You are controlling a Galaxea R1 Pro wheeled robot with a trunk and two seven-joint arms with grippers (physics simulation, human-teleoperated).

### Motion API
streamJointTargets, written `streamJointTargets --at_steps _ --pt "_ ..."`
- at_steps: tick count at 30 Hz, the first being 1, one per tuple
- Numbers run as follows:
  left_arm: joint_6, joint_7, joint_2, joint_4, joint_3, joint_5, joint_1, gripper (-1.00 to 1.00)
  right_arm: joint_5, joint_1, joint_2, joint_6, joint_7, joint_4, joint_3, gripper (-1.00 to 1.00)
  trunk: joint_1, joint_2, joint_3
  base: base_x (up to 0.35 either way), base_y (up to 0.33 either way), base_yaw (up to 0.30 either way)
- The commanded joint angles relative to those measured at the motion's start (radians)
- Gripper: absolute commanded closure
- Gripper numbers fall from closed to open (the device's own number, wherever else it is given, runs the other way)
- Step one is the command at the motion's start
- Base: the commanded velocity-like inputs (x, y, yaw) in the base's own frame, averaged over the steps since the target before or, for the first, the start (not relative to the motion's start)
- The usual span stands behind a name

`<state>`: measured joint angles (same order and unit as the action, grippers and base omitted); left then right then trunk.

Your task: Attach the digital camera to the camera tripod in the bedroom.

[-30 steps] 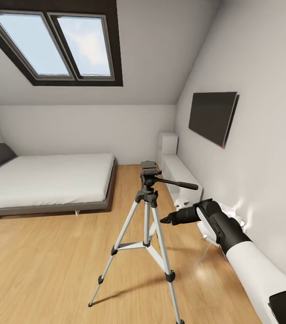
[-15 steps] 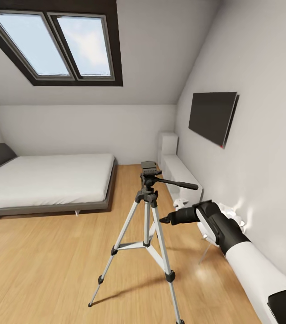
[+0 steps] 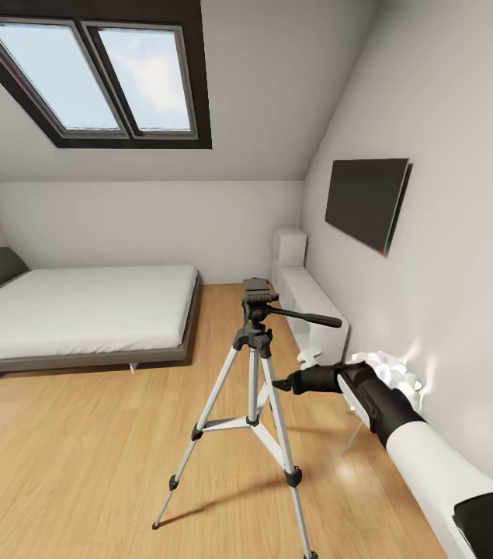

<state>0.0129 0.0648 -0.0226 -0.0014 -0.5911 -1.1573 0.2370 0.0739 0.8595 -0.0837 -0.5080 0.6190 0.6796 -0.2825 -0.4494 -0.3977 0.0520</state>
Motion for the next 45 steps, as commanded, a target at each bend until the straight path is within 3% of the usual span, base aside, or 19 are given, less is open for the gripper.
streamJointTargets --at_steps 1,8,18,32,45 --pt "0.001 0.003 0.0 0.0 -0.009 -0.005 0.001 1.0 0.008 0.001 -0.001 -0.003 -0.001 0.0 -0.004 -1.0 -0.001 -0.002 0.002 0.0 0.0 0.0" --pt "0.001 0.003 0.0 0.0 -0.009 -0.005 0.001 1.0 0.008 0.001 0.011 0.015 0.006 -0.024 -0.004 -1.0 -0.001 -0.002 0.002 0.0 0.0 0.0" --pt "0.001 0.003 0.0 0.0 -0.009 -0.005 0.001 1.0 0.006 0.001 0.035 0.21 0.011 -0.148 -0.004 -1.0 -0.001 -0.002 0.002 0.0 0.0 0.0" --pt "0.002 0.003 0.0 0.0 -0.009 -0.005 0.001 1.0 0.005 0.001 0.082 0.291 0.015 -0.235 -0.004 -1.0 -0.001 -0.002 0.002 0.0 0.0 0.0" --pt "0.002 0.003 0.0 0.0 -0.009 -0.005 0.001 1.0 0.003 0.001 0.098 0.307 0.011 -0.255 -0.003 -1.0 -0.001 -0.002 0.002 0.0 0.0 0.0"
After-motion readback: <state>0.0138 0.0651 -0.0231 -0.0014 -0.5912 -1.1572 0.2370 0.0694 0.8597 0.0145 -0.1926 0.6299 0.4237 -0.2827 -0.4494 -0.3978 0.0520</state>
